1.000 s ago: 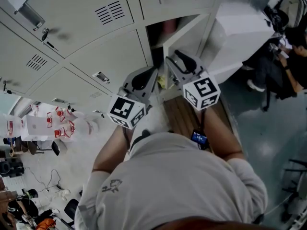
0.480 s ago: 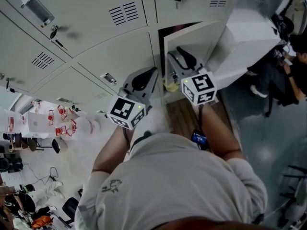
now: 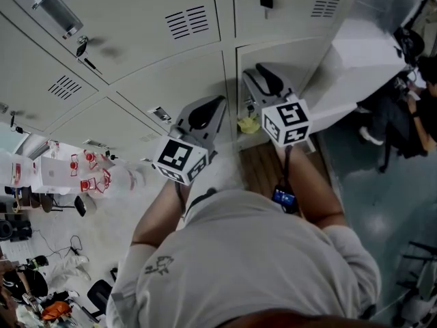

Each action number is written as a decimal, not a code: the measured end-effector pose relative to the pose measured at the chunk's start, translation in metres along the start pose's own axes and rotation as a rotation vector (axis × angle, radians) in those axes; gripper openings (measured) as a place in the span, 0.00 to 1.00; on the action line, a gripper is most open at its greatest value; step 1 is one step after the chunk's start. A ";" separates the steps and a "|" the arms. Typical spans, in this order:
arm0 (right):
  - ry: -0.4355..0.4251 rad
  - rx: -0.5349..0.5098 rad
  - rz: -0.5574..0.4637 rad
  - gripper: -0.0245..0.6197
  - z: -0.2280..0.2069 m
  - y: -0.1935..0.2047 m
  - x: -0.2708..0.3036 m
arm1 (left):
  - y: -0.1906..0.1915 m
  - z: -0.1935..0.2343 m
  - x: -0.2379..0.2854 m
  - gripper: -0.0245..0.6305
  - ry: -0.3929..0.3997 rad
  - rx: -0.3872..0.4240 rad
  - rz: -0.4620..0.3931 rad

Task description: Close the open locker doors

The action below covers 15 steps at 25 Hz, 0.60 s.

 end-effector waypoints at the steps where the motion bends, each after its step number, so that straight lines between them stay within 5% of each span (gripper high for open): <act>1: 0.000 0.001 0.000 0.26 0.000 0.000 0.002 | 0.000 0.002 0.000 0.03 -0.002 0.000 0.001; 15: -0.004 0.006 0.003 0.26 -0.003 -0.001 0.016 | 0.000 0.012 0.004 0.03 -0.006 0.004 -0.001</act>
Point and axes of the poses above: the fingertips, and each gripper's own axes: x forward along the fingers, z to its left, y out of its underside, the point moved 3 cm from there along -x, backward along the fingers, and after that the axes turned 4 degrees about y, right-handed, at the moved point
